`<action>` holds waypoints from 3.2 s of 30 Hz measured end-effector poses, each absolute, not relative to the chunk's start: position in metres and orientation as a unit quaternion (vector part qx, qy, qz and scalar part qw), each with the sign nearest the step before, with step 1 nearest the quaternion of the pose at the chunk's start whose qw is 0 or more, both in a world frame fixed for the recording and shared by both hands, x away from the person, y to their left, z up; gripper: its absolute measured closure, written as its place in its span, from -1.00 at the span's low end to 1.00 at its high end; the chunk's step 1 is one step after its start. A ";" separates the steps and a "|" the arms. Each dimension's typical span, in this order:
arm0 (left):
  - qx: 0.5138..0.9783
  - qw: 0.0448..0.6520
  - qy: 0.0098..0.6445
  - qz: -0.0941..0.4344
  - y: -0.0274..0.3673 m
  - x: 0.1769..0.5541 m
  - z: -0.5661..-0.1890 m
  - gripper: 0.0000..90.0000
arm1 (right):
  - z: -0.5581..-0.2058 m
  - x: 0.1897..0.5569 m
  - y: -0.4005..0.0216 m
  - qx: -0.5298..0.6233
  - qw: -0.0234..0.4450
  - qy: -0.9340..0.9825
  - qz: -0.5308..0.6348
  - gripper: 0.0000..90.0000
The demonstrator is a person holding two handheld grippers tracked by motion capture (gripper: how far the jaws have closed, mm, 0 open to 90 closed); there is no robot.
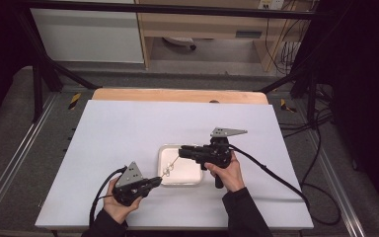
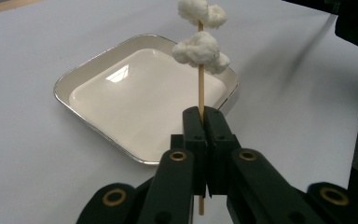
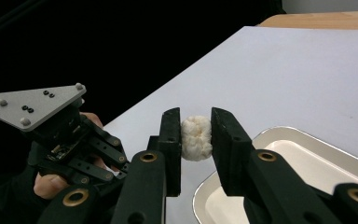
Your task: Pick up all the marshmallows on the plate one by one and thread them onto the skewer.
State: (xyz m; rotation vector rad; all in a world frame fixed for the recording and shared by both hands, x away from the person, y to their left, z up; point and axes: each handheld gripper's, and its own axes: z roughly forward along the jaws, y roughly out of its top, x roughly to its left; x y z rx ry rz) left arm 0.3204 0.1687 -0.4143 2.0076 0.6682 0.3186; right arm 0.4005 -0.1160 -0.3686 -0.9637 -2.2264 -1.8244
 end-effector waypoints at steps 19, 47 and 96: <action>0.827 0.472 0.275 0.132 0.167 0.320 -0.418 0.98 | -0.380 0.396 -0.109 -0.320 0.061 -0.733 -0.598 0.69; 0.820 0.476 0.290 0.130 0.169 0.323 -0.419 0.98 | -0.386 0.390 -0.107 -0.317 0.022 -0.744 -0.588 -0.03; 0.828 0.446 0.319 0.112 0.166 0.335 -0.416 0.97 | -0.449 0.365 -0.235 -0.385 -0.113 -0.821 -0.407 -0.98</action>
